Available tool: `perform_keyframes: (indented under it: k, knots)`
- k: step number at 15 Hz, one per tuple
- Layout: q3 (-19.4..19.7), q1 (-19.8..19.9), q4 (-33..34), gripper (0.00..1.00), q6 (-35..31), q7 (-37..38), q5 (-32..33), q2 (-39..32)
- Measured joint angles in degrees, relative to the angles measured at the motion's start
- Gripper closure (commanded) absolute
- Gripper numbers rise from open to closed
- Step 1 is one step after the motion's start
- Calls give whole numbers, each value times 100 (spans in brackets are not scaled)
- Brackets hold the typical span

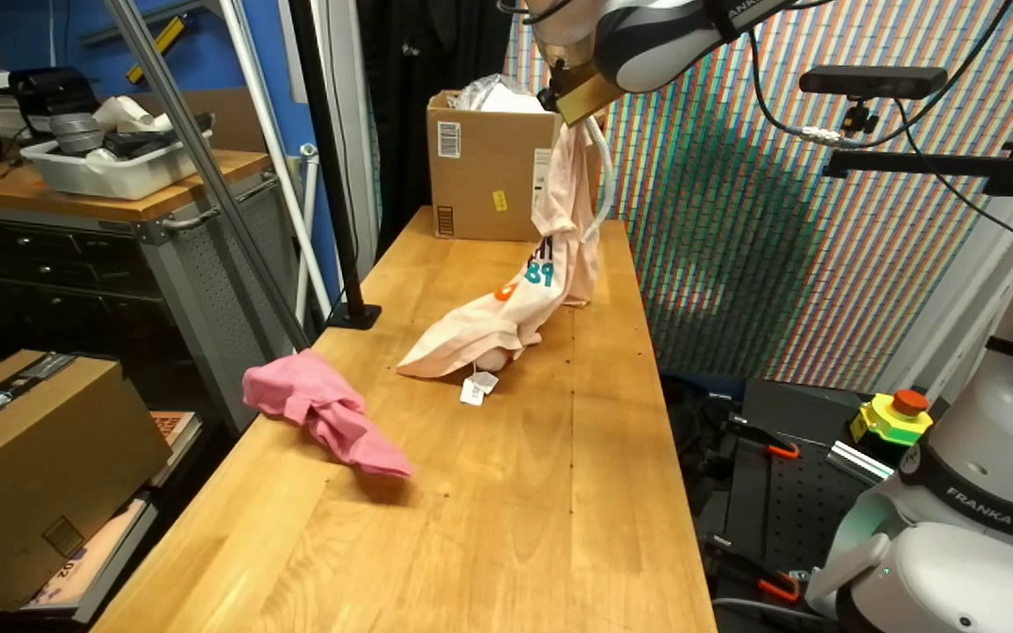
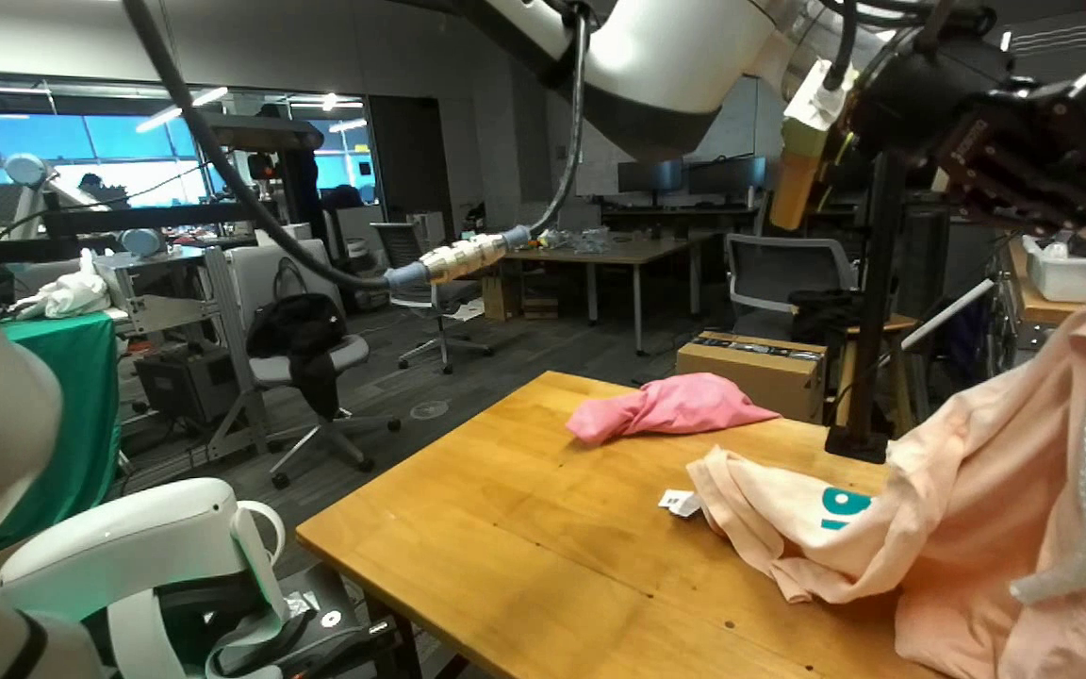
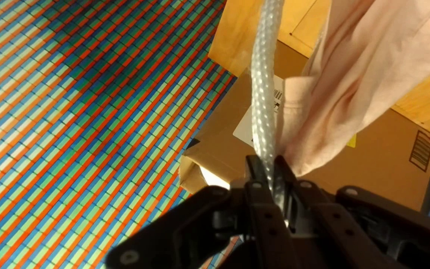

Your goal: Spread the objects across on the table

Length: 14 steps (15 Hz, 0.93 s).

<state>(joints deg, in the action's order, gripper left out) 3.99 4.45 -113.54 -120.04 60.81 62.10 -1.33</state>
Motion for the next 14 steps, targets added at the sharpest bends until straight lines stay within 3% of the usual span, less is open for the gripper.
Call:
perform_keyframes:
  k: [8,9,11,14]
  knots:
    - [319,289,88,93,-711,155,-104,-704]
    - [347,315,114,64,-760,169,-112,-789]
    - [383,358,172,56,-806,175,-219,-962]
    - [396,392,237,34,-834,165,-466,-1191]
